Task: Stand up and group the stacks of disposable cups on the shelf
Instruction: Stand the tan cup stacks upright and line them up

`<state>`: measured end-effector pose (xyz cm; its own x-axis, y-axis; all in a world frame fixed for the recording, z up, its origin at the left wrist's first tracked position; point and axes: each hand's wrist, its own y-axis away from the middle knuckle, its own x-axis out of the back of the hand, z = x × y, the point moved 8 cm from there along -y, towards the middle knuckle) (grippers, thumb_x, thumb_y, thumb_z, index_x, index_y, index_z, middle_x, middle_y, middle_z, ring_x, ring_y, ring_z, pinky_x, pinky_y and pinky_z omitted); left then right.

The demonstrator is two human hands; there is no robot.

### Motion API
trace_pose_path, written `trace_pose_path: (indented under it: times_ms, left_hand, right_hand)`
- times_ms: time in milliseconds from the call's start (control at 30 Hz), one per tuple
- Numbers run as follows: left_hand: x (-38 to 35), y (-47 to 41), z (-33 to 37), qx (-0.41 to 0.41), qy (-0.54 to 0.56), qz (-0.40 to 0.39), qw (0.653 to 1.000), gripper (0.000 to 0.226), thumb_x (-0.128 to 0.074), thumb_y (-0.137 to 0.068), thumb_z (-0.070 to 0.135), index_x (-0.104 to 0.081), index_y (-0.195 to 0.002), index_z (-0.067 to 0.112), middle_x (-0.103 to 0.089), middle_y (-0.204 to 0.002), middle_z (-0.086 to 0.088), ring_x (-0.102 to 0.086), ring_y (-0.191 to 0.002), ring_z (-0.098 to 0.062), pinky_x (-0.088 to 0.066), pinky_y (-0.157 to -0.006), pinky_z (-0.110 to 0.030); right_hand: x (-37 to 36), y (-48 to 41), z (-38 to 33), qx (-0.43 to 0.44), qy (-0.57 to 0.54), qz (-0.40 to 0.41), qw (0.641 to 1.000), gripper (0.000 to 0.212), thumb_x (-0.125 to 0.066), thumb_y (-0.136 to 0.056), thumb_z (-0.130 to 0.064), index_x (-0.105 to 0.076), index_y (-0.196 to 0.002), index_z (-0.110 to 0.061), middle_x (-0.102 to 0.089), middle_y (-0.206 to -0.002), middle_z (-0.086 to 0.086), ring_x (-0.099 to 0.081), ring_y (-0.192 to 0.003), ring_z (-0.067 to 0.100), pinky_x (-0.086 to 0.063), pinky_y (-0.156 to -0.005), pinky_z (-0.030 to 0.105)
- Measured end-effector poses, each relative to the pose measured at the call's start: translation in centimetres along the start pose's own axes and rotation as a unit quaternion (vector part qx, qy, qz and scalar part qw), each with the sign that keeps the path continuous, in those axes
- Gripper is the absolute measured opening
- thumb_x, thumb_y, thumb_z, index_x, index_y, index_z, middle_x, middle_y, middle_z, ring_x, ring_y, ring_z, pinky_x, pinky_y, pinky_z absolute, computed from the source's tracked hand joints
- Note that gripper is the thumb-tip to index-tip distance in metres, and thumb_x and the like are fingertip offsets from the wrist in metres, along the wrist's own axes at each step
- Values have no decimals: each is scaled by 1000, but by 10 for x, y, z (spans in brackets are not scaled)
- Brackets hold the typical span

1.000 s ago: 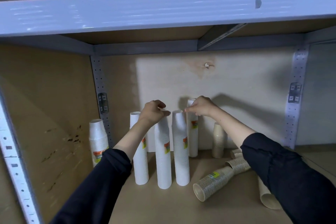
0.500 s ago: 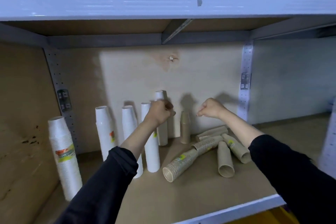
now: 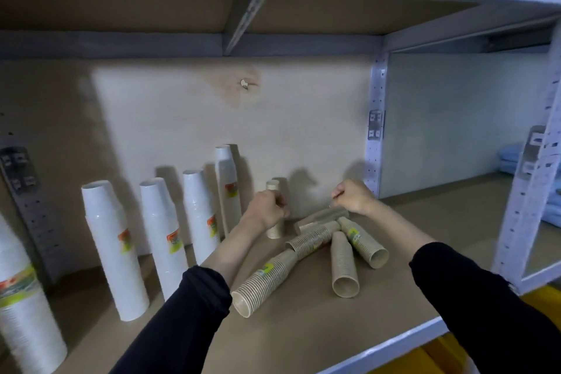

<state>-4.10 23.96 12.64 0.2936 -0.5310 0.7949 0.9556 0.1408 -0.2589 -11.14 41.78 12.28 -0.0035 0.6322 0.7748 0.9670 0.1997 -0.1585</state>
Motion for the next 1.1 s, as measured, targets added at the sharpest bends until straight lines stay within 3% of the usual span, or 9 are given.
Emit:
trace_pose_path:
  times_ms: [100,233,367,467,700,867,1100]
  left_hand:
    - [-24,-15,-12,22,5,-24,999,30,-63,-82,11,-65,-110,3,-66,-116,-15,-60,-111,-27,-46,-93,-27]
    - [-60,-35,-29,48,7,-57,997,22,-64,-81,15,-65,-101,7,-64,-101,-10,-61,-107,-27,-47,-87,-27]
    - [-95,-56,-39,48,-6,-77,996,25,-61,-82,12,-66,-105,4,-68,-112,-14,-61,-107,-27,-47,-91,-30]
    - [-119,-71,-45,36,-31,-104,993,28,-65,-77,15,-66,-103,3,-68,-108,-16,-61,-105,-29,-48,-87,-32]
    - [-158,-100,-46,7,-79,-127,989,53,-70,-75,31,-55,-120,8,-60,-121,-12,-56,-111,-25,-42,-83,-25]
    - [-179,-111,-41,0,-85,-147,986,55,-72,-71,38,-58,-112,5,-60,-119,-12,-56,-108,-26,-35,-74,-23]
    - [-195,-111,-32,7,-54,-183,982,50,-77,-68,35,-58,-104,7,-64,-107,-10,-58,-91,-19,-44,-74,-29]
  right_hand:
    - [-16,-19,13,16,15,-2,1000,23,-67,-79,-6,-69,-99,5,-70,-109,16,-63,-103,27,-46,-81,24]
    - [-47,-47,29,37,49,-28,998,24,-63,-81,-9,-68,-101,4,-69,-107,20,-63,-96,26,-41,-69,26]
    - [-78,-77,47,42,109,-54,992,33,-58,-84,-15,-63,-112,1,-64,-116,19,-59,-109,30,-47,-89,32]
    - [-99,-99,58,50,143,-86,985,34,-54,-86,-13,-61,-115,1,-60,-121,19,-57,-111,28,-49,-90,32]
    - [-125,-141,60,102,231,-145,957,50,-62,-84,-15,-48,-132,-9,-46,-138,12,-44,-128,25,-37,-104,29]
    - [-137,-150,62,143,293,-167,931,42,-60,-83,-8,-55,-125,-5,-51,-131,14,-50,-122,28,-43,-97,33]
    - [-147,-155,57,190,331,-175,908,38,-58,-85,-9,-53,-123,-3,-50,-129,16,-52,-119,30,-45,-96,35]
